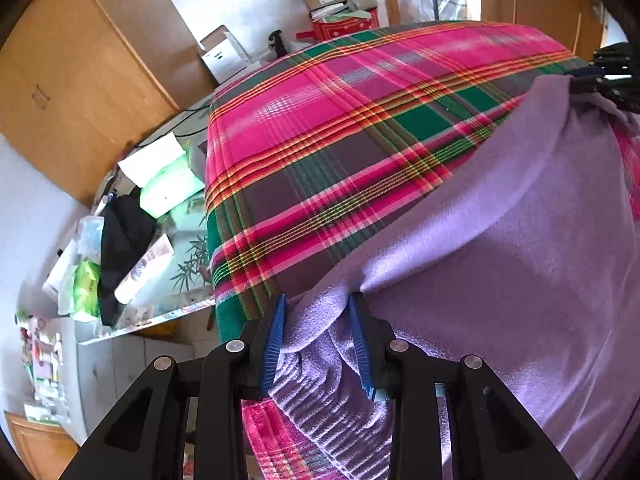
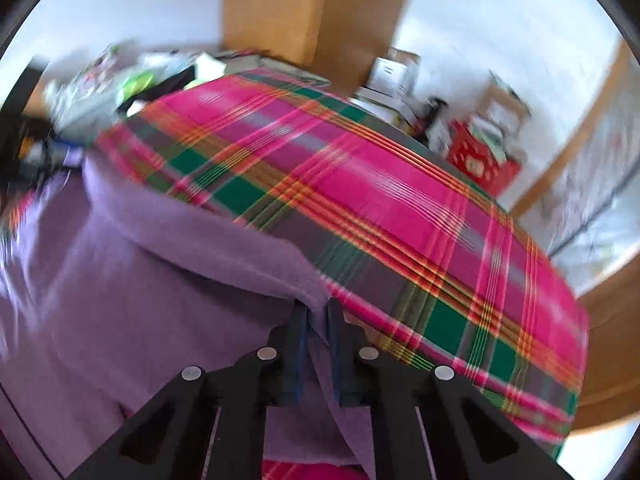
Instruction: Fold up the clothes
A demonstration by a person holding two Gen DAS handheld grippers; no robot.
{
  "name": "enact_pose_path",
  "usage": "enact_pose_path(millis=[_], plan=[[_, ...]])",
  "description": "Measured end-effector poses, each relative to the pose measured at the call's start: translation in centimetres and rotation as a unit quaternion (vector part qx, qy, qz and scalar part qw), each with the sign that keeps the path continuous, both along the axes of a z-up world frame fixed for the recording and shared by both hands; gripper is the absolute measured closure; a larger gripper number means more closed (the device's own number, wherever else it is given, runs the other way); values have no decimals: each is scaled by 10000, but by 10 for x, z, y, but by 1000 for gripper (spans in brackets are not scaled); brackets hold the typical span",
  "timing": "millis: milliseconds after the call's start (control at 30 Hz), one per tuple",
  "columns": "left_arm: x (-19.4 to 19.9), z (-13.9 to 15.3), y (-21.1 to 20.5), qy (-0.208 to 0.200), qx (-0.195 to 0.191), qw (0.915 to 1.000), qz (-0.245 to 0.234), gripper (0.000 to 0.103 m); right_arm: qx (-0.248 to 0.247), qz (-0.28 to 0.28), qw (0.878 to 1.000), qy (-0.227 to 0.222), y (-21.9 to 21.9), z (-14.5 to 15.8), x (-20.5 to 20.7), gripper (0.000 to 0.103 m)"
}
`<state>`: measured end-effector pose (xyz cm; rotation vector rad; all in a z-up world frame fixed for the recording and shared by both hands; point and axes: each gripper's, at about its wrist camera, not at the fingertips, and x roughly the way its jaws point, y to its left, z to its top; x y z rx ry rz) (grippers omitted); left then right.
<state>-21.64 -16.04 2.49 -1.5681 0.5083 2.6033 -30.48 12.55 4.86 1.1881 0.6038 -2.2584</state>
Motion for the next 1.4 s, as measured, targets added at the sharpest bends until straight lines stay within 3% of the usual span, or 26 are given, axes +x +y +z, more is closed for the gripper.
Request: enact_pose_path(millis=[200,400,533,667,867,1067,1233,1400], plan=[[-10,3,-16,190,198,9983,518,68,152,-654,9977,-79,-9,-8,-26,93],[-21,0,-42,21,912,9887,1191,68,248,-957,9951,-92,-17,-13,-35,92],[-23,-4,-39,42,813,9895,1196,68,135,-1187,9928,-32,-16,-11,-43,88],[-27,-5,-42,50,799,9882,1303,68,349,-1406,9892,206,-18,-13,-50,87],[-28,-5,-46,41,897,9858,1420,68,463,-1610,9858,149,-11,-19,-59,87],[-23,8,-47,138,1002,9836,1492,68,-124,-1708,9850,198,18,10,-48,87],[-15,27,-34,318,1017,9829,1499,69,-211,-1904,9808,380,56,35,-34,85],[-12,44,-2,397,1142,9858,1161,69,-298,-2310,9713,474,109,53,-14,80]])
